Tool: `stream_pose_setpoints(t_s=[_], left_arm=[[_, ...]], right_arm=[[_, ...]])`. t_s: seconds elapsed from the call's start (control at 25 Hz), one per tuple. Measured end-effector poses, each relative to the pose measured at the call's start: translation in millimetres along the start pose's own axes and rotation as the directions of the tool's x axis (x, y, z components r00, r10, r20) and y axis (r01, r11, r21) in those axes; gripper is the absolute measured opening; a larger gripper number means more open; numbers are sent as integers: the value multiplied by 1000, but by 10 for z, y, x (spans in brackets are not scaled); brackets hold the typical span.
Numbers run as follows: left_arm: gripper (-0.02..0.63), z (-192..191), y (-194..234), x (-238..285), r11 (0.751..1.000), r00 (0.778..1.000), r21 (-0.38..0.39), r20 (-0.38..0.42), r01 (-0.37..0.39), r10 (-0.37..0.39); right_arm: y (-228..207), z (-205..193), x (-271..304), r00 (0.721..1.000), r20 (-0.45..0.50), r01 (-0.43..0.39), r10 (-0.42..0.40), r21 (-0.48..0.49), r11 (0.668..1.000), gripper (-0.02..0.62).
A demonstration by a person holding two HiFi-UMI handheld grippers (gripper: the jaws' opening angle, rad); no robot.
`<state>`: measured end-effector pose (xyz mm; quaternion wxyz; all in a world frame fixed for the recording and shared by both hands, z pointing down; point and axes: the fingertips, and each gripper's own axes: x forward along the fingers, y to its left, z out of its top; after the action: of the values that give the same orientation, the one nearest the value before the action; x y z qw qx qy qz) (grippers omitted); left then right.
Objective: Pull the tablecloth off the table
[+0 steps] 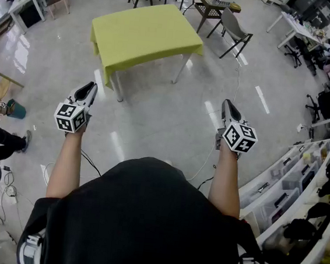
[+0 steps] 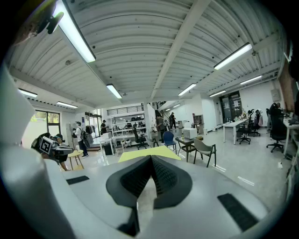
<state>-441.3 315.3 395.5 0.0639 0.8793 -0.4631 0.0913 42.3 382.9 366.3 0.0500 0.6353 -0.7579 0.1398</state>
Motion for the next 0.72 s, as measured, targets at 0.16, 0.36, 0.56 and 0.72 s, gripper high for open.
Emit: stream_pose_setpoints(t_s=[0.16, 0.36, 0.56, 0.72], left_arm=[[69, 169, 95, 60, 1000, 1000, -28, 8, 3, -2], [57, 261, -4, 233, 999, 999, -24, 11, 37, -37], [51, 203, -136, 451, 998, 998, -8, -6, 65, -66], [49, 245, -155, 568, 998, 998, 2, -15, 58, -58]], right_arm=[[98, 96, 1, 1000, 7, 5, -5, -13, 1000, 20], [26, 112, -13, 1000, 10, 23, -23, -9, 1000, 20], [-179, 88, 23, 999, 32, 37, -38, 27, 999, 18], [-307, 117, 137, 999, 34, 29, -30, 28, 999, 18]])
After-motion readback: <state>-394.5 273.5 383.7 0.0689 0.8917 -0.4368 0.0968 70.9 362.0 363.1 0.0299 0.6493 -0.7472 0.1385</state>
